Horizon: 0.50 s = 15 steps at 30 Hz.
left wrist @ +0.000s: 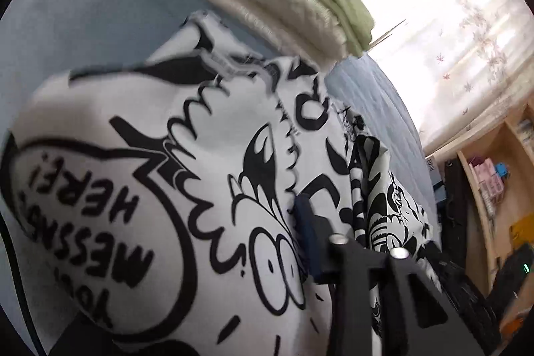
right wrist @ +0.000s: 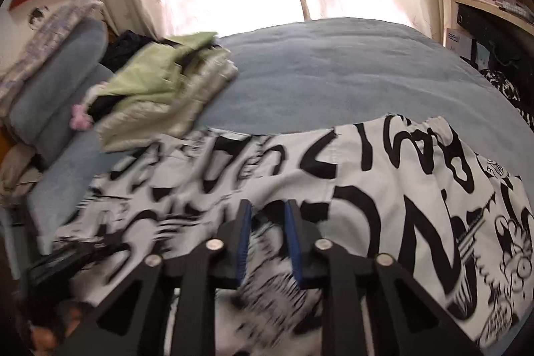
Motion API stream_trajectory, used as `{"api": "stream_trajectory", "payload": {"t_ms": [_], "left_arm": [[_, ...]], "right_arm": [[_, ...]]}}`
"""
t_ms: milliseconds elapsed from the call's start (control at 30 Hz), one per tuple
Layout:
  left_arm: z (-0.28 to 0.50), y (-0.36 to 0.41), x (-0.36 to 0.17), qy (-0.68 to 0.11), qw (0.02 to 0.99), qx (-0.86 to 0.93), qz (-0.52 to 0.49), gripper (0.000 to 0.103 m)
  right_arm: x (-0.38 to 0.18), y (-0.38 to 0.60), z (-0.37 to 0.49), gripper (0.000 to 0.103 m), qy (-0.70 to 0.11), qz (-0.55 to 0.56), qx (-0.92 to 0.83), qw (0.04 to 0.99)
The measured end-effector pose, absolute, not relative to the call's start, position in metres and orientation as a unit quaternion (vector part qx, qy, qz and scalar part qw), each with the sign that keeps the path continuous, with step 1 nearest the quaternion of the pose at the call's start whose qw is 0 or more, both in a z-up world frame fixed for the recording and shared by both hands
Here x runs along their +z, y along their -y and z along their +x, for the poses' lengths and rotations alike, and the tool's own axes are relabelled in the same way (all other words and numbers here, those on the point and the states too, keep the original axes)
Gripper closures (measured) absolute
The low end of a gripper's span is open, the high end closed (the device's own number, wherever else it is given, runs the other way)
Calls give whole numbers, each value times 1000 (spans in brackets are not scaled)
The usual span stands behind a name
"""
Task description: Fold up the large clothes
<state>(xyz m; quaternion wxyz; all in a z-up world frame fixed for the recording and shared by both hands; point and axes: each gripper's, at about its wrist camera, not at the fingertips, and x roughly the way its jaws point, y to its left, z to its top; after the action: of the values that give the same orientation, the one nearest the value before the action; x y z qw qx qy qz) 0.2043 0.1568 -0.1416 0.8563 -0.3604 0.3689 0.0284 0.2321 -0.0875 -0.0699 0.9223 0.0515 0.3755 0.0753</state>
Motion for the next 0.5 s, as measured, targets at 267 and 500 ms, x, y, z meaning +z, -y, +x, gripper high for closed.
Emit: {"api": "stream_trajectory", "payload": {"t_ms": [267, 500], "left_arm": [[191, -100, -72, -284, 938, 34, -197, 93], [183, -38, -21, -234, 967, -5, -103, 94]], "right_arm": [[-120, 94, 236, 87, -411, 34, 77, 908], [-124, 111, 228, 87, -398, 79, 96, 909]]}}
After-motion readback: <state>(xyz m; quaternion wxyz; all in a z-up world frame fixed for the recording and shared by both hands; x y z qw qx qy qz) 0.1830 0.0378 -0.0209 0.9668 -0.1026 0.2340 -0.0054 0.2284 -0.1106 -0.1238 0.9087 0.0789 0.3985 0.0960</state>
